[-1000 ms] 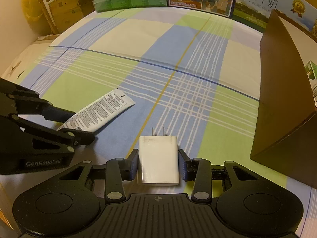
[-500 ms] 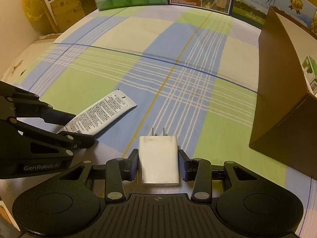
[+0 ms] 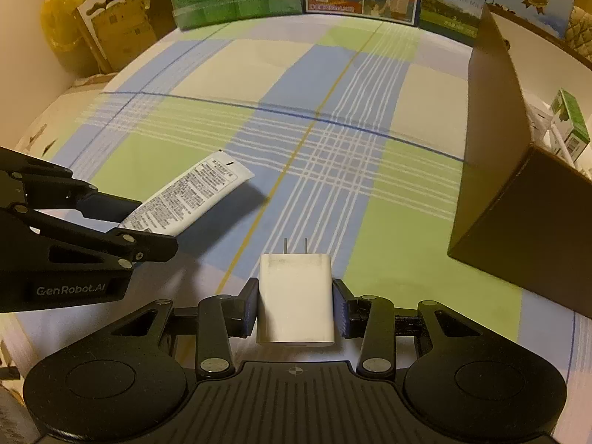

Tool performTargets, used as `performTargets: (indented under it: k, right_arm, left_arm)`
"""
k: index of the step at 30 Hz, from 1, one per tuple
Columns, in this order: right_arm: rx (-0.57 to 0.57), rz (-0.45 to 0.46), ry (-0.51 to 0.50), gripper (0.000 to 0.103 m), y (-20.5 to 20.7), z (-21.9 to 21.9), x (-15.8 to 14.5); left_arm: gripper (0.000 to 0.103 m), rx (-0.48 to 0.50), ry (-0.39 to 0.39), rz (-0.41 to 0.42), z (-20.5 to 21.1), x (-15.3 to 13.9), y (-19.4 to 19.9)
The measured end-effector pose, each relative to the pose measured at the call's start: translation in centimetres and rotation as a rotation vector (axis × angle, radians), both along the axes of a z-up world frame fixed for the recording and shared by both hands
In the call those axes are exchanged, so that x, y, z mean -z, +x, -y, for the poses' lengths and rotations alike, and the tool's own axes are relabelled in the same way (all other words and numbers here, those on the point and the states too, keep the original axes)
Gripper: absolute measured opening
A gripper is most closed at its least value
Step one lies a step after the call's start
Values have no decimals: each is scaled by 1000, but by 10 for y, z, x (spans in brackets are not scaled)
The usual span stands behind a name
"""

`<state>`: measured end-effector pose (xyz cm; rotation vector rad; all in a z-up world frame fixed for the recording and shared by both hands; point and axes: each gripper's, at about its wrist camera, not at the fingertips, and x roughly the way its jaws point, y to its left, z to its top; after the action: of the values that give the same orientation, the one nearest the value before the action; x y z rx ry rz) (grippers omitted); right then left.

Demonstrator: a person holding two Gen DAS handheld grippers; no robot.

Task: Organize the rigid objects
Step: 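Carry the toothpaste tube and white charger over the open brown box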

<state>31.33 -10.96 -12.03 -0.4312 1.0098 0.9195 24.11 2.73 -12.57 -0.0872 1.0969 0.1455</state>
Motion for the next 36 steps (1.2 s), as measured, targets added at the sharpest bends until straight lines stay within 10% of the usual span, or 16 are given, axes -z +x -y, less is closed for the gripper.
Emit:
performTargets:
  k: [36]
  right_arm:
    - [246,162,251,38,88,121,-125]
  left_arm:
    - [33,171,-28,280,112,-118,96]
